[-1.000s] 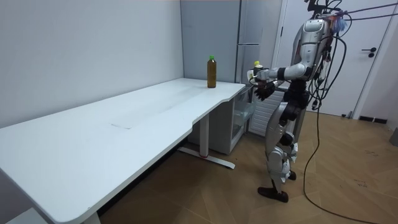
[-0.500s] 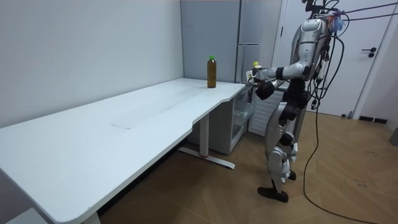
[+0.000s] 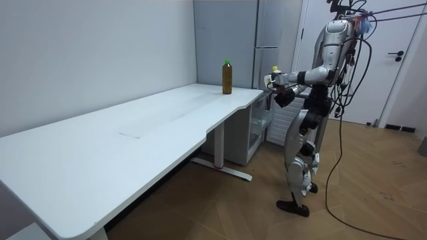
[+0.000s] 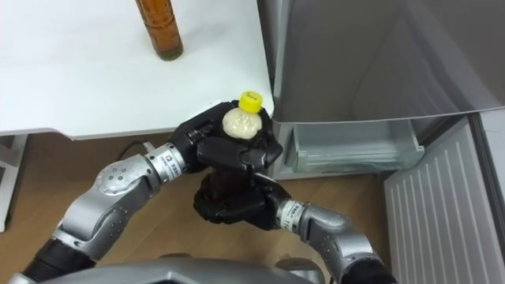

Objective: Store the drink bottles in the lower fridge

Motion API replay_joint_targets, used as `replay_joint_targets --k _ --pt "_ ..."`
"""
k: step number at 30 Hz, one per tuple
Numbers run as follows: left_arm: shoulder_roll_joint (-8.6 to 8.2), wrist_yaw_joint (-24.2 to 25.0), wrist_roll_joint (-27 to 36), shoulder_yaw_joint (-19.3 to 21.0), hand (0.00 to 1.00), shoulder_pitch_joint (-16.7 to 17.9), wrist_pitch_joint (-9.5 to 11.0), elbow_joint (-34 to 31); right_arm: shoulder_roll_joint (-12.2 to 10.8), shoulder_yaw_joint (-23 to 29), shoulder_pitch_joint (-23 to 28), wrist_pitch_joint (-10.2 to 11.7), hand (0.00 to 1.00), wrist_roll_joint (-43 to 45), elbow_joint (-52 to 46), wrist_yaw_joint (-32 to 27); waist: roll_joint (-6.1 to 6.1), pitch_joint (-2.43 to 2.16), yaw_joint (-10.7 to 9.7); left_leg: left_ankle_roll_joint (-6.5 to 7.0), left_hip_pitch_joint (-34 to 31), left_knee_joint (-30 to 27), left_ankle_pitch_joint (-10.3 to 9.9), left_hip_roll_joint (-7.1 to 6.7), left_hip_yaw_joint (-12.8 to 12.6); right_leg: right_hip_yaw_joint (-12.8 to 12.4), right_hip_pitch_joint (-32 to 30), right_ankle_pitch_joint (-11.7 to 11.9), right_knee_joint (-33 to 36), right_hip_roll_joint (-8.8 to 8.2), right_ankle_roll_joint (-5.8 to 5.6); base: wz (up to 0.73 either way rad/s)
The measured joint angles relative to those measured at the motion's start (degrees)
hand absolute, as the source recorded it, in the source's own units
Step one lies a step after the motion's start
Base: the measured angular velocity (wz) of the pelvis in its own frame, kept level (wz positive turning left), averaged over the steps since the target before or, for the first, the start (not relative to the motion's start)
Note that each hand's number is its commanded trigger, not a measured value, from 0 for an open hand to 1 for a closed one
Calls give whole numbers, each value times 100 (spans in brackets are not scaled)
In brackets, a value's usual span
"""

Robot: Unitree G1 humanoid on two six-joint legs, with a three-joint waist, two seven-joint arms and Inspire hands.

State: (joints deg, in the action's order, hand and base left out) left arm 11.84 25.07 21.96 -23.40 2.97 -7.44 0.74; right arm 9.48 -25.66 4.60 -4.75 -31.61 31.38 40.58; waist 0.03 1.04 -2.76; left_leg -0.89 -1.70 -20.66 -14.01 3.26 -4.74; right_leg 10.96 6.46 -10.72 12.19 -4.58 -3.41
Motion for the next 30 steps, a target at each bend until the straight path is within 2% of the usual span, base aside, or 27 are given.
replay_joint_targets --k 5,9,15,17,20,22,23,25,29,30 --pt "-57 1 38 53 0 -1 0 0 -1 9 9 -39 100 -13 22 -42 -6 -1 -3 -1 39 3 1 1 -3 -5 34 0 -4 0 0 0" --pt "-127 1 38 109 0 -2 0 -24 -1 22 10 -41 100 -14 47 -45 -33 -19 -1 -1 31 -11 1 3 -1 -10 29 0 -3 1 0 0" --pt "-168 3 141 237 0 -18 15 -324 2 65 33 -40 100 -36 48 -41 -36 -34 1 -1 37 -29 0 11 0 10 39 2 -1 1 4 0" --pt "-170 2 295 292 0 -17 15 -501 5 92 88 -46 100 -56 48 -39 -18 -42 5 -1 43 -33 -1 12 8 29 58 3 -4 1 5 2" --pt "-174 1 519 400 0 -18 51 -964 6 151 162 -231 100 -58 49 -50 21 -32 2 -2 125 -4 -1 9 7 34 105 4 -7 -3 5 0" --pt "-225 2 595 398 0 -18 146 -1312 16 151 210 -313 100 -58 68 -85 51 -40 15 -2 148 6 -1 9 6 33 145 3 -2 -3 4 0" --pt "-267 2 741 399 0 -18 219 -1490 17 150 223 -359 100 -58 86 -111 74 -25 20 -3 189 16 0 9 -2 25 161 2 7 -4 2 -5" --pt "-382 2 790 406 0 -18 319 -1755 16 161 228 -359 100 -39 222 -121 66 -11 75 -18 258 98 17 3 -50 -12 158 -4 -5 -11 -5 -11" --pt "-414 11 829 587 0 -18 410 -2133 33 311 267 -354 100 260 333 -179 97 -28 162 -26 253 117 43 3 -64 -37 151 -13 -60 -1 -2 -2" --pt "-406 -2 980 710 0 -17 440 -2252 39 355 325 -353 100 262 332 -221 78 -20 170 -27 272 121 42 2 -57 -25 167 -13 -59 -2 -1 3"
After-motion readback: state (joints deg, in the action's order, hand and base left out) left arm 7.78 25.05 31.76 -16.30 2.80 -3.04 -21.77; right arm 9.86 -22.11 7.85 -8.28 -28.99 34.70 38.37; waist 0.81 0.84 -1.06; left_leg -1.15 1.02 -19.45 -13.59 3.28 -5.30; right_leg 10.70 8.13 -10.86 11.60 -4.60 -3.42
